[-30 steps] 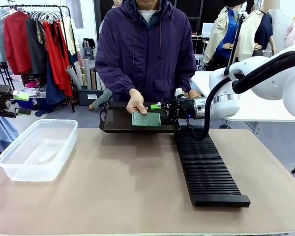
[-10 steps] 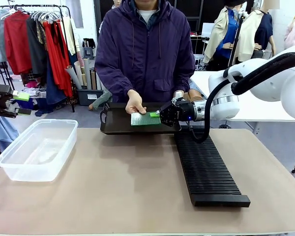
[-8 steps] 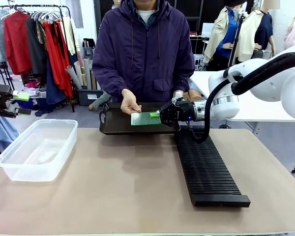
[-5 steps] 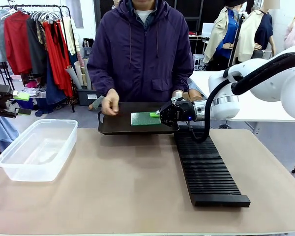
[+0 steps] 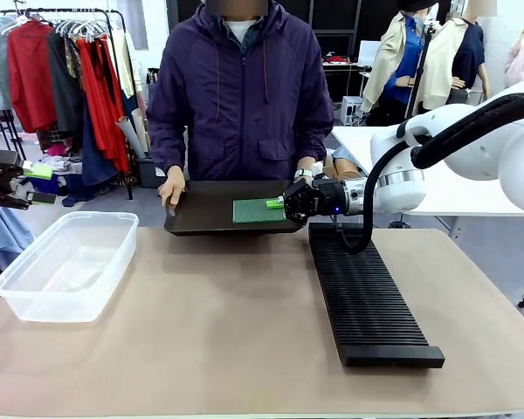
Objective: Sort PCBs into racks and boxes based on the side picked up.
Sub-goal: If the short side of the Blank PCB is picked up, insert it into the PCB Rack ; if the long side is picked up, place it in the Organizing box.
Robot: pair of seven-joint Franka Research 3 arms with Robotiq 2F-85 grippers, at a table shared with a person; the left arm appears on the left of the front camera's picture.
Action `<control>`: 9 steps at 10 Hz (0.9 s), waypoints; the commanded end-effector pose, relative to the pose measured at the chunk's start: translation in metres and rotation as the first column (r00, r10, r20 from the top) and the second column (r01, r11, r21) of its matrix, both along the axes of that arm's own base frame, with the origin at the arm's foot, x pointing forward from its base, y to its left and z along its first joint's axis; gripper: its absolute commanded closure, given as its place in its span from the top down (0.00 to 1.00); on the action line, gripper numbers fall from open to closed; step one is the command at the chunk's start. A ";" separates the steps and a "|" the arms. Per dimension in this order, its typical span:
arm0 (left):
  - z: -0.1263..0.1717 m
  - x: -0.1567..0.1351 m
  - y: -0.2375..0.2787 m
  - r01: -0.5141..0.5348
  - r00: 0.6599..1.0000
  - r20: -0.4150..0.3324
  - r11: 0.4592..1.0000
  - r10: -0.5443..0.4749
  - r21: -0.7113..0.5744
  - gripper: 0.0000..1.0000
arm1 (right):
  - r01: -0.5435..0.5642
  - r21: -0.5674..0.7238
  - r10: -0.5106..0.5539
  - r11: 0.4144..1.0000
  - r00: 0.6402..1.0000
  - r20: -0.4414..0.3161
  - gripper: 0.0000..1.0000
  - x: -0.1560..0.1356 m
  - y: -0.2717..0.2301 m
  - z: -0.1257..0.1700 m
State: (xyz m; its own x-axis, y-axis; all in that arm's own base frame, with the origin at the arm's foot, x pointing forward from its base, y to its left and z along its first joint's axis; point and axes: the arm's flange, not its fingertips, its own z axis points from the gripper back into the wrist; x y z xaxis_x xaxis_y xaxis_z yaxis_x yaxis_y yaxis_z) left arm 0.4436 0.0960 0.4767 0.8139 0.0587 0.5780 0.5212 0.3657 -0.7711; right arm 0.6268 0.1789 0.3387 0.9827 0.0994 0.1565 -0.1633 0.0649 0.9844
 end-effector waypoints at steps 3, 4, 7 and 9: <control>0.002 0.000 0.000 -0.001 1.000 0.004 1.000 0.001 -0.001 1.00 | 0.002 0.016 -0.002 1.000 1.000 -0.003 0.00 0.000 0.000 0.002; 0.002 0.000 0.000 -0.001 1.000 0.004 1.000 0.001 -0.001 1.00 | 0.002 0.016 -0.002 1.000 1.000 -0.003 0.00 0.000 0.000 0.002; 0.002 0.000 0.000 -0.001 1.000 0.004 1.000 0.001 -0.001 1.00 | 0.002 0.016 -0.002 1.000 1.000 -0.003 0.00 0.000 0.000 0.002; 0.002 0.000 0.000 -0.001 1.000 0.004 1.000 0.001 -0.001 1.00 | 0.002 0.016 -0.002 1.000 1.000 -0.003 0.00 0.000 0.000 0.002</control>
State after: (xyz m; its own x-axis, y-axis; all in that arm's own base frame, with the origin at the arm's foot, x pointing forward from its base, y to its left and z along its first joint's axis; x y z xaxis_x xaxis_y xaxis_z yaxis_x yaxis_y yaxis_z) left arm 0.4436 0.0960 0.4767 0.8139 0.0587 0.5780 0.5212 0.3657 -0.7711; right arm 0.6268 0.1789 0.3386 0.9827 0.0994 0.1564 -0.1633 0.0649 0.9844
